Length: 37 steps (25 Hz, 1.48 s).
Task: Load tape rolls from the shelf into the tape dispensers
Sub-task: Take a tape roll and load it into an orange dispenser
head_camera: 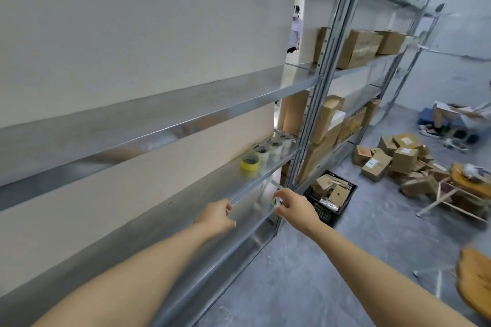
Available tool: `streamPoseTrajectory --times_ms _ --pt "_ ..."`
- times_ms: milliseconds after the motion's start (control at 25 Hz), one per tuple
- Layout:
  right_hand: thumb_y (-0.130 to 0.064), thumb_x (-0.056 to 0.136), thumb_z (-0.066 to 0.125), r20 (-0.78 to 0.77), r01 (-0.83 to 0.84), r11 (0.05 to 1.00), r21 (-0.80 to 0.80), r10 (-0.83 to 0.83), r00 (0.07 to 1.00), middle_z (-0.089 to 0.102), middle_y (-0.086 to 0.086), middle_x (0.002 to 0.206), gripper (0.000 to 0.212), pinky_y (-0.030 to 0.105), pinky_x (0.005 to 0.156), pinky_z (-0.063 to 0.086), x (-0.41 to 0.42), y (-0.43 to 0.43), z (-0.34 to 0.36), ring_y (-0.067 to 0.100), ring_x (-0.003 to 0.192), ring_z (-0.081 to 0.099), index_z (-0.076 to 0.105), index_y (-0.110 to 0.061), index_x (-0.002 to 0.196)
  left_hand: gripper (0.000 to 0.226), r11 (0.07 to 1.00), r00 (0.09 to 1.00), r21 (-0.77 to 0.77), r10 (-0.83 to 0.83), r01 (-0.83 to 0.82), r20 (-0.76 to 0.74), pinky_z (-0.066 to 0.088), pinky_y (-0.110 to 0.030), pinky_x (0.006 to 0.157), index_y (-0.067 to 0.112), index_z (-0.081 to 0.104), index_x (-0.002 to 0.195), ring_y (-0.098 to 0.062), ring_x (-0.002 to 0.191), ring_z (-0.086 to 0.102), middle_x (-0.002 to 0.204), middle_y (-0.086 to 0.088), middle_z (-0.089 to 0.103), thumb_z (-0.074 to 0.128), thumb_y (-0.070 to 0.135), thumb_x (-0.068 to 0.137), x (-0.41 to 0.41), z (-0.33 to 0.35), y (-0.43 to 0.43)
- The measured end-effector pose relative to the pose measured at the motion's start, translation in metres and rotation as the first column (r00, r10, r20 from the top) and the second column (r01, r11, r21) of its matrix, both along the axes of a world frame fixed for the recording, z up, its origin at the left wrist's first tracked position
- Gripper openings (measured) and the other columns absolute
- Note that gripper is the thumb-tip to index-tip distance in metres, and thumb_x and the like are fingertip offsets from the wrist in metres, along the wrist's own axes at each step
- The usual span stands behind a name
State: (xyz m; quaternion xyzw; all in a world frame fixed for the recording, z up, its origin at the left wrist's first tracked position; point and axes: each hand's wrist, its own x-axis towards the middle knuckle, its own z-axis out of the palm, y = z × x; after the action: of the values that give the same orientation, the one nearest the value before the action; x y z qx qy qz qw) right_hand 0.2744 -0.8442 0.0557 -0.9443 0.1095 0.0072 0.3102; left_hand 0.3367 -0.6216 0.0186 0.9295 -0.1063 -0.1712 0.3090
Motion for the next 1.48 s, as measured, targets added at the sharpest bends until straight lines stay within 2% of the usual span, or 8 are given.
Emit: streamPoseTrajectory --times_ms 440,680,920,1080,1160,1280,1400,1480 --pt "-0.024 0.087 0.055 -0.043 -0.044 0.996 -0.080 0.040 0.998 0.051 -0.012 0.068 0.037 0.027 0.048 0.037 0.158 -0.100 -0.014 0.015 0.061 0.054 0.053 -0.027 0.124 0.046 0.998 0.999 0.060 0.028 -0.026 -0.034 0.051 -0.033 0.089 0.018 0.058 0.115 -0.022 0.105 0.063 0.114 -0.003 0.064 0.072 0.030 0.073 0.174 -0.030 -0.109" --pt "-0.025 0.085 0.058 -0.120 -0.109 0.990 -0.095 0.097 0.988 0.062 -0.003 0.089 0.043 0.037 0.071 0.053 0.272 -0.141 -0.029 0.021 0.085 0.065 0.050 -0.025 0.128 0.032 0.995 0.997 0.098 0.006 0.001 -0.071 0.050 -0.032 0.078 0.021 0.061 0.102 -0.023 0.101 0.065 0.109 -0.003 0.068 0.057 0.036 0.074 0.283 -0.056 -0.156" --pt "-0.028 0.082 0.065 -0.173 -0.165 0.985 -0.052 0.154 0.973 0.068 0.000 0.107 0.046 0.028 0.074 0.045 0.341 -0.163 -0.061 0.019 0.099 0.064 0.053 -0.025 0.126 0.043 0.982 0.995 0.191 0.032 -0.014 -0.091 0.044 -0.038 0.106 0.013 0.053 0.130 -0.028 0.128 0.050 0.141 -0.006 0.051 0.048 0.026 0.089 0.326 -0.108 -0.175" --pt "-0.027 0.081 0.066 -0.178 -0.334 0.938 -0.092 0.314 0.933 0.067 0.000 0.095 0.026 0.031 0.069 0.044 0.373 -0.167 -0.075 0.021 0.087 0.061 0.062 -0.018 0.105 0.032 0.977 0.985 0.161 0.157 -0.143 -0.075 0.046 -0.039 0.101 0.007 0.056 0.119 -0.029 0.118 0.056 0.128 -0.013 0.059 0.037 0.023 0.098 0.329 -0.132 -0.183" --pt "-0.025 0.082 0.061 -0.155 -0.448 0.886 -0.123 0.429 0.890 0.066 0.003 0.088 0.017 0.033 0.066 0.045 0.386 -0.166 -0.080 0.025 0.085 0.060 0.061 -0.017 0.097 0.032 0.969 0.970 0.095 0.233 -0.227 -0.063 0.044 -0.041 0.101 0.002 0.058 0.115 -0.032 0.118 0.056 0.127 -0.017 0.061 0.038 0.022 0.098 0.326 -0.132 -0.182" --pt "-0.027 0.083 0.052 -0.132 -0.615 0.757 -0.223 0.601 0.788 0.067 0.005 0.086 0.014 0.035 0.059 0.045 0.401 -0.154 -0.090 0.029 0.080 0.061 0.056 -0.021 0.095 0.032 0.955 0.958 0.075 0.288 -0.287 0.002 0.037 -0.033 0.107 0.022 0.060 0.126 -0.026 0.127 0.052 0.141 -0.003 0.055 0.044 0.024 0.099 0.313 -0.117 -0.156" --pt "-0.018 0.085 0.048 -0.197 -0.755 0.560 -0.340 0.743 0.640 0.060 0.009 0.085 0.007 0.029 0.048 0.030 0.406 -0.123 -0.099 0.027 0.072 0.050 0.054 -0.016 0.088 0.038 0.904 0.915 0.138 0.403 -0.404 0.036 0.037 -0.030 0.109 0.033 0.055 0.133 -0.025 0.131 0.050 0.145 -0.002 0.051 0.048 0.023 0.097 0.289 -0.103 -0.123" --pt "-0.009 0.084 0.046 -0.282 -0.809 0.419 -0.413 0.786 0.551 0.054 0.009 0.083 0.009 0.029 0.054 0.033 0.405 -0.103 -0.104 0.024 0.071 0.044 0.048 -0.016 0.081 0.039 0.848 0.863 0.181 0.505 -0.499 0.016 0.038 -0.031 0.109 0.031 0.054 0.134 -0.025 0.132 0.049 0.146 -0.003 0.050 0.045 0.023 0.097 0.268 -0.095 -0.108"
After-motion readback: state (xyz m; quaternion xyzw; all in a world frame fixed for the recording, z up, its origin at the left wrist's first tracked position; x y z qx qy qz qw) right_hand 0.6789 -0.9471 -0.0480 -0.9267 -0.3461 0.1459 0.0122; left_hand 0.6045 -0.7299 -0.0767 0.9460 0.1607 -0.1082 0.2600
